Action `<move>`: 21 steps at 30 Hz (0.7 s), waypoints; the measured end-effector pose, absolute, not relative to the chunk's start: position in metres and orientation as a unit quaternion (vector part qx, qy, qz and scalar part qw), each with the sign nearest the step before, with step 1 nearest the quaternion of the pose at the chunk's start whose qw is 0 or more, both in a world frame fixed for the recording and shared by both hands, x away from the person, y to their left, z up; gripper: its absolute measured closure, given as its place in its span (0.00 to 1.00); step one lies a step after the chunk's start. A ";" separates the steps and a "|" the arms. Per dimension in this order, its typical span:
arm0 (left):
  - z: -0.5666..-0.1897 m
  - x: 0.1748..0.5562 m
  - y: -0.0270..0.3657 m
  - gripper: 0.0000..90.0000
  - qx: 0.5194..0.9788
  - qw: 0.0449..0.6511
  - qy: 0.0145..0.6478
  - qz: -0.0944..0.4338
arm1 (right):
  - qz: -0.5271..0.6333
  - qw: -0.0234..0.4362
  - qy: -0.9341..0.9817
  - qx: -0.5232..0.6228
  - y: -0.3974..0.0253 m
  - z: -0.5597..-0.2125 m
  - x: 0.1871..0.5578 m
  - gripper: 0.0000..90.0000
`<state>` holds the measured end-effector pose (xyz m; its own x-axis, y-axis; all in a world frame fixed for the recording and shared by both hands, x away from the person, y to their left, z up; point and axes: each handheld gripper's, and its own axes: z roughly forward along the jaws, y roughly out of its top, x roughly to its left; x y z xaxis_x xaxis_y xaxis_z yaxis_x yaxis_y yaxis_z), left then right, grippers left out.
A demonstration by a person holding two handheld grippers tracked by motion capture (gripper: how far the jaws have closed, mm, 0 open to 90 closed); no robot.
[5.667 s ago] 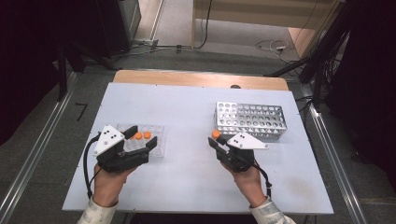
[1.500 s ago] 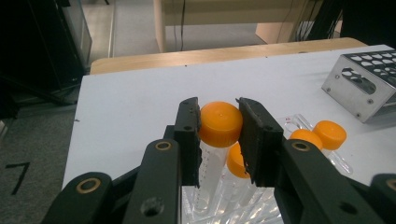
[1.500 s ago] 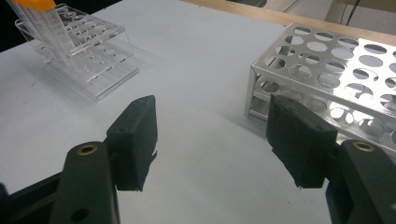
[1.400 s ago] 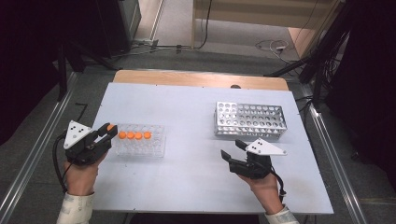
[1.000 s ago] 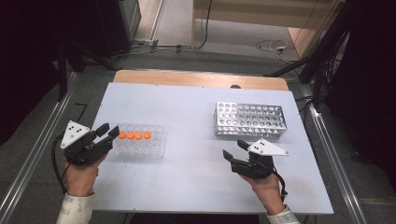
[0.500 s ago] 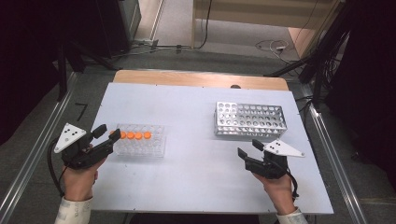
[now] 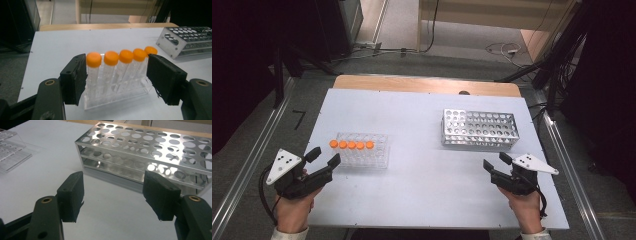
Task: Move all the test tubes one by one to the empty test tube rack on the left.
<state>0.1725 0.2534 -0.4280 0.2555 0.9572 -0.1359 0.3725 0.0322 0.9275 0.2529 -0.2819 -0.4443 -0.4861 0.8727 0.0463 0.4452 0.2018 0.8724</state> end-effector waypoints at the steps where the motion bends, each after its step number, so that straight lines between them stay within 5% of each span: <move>1: -0.430 0.171 0.254 0.36 0.627 0.483 0.532 0.302 | 0.446 0.241 0.736 0.450 -0.284 -0.444 0.252 0.36; 21: -0.459 0.160 0.261 0.29 0.619 0.472 0.549 0.304 | 0.436 0.256 0.718 0.478 -0.318 -0.449 0.244 0.35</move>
<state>0.1600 0.2606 -0.4591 0.2122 0.9668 -0.1423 0.3925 0.0490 0.9184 0.2442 -0.3176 -0.4492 -0.4117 0.9100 0.0492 0.4629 0.1623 0.8714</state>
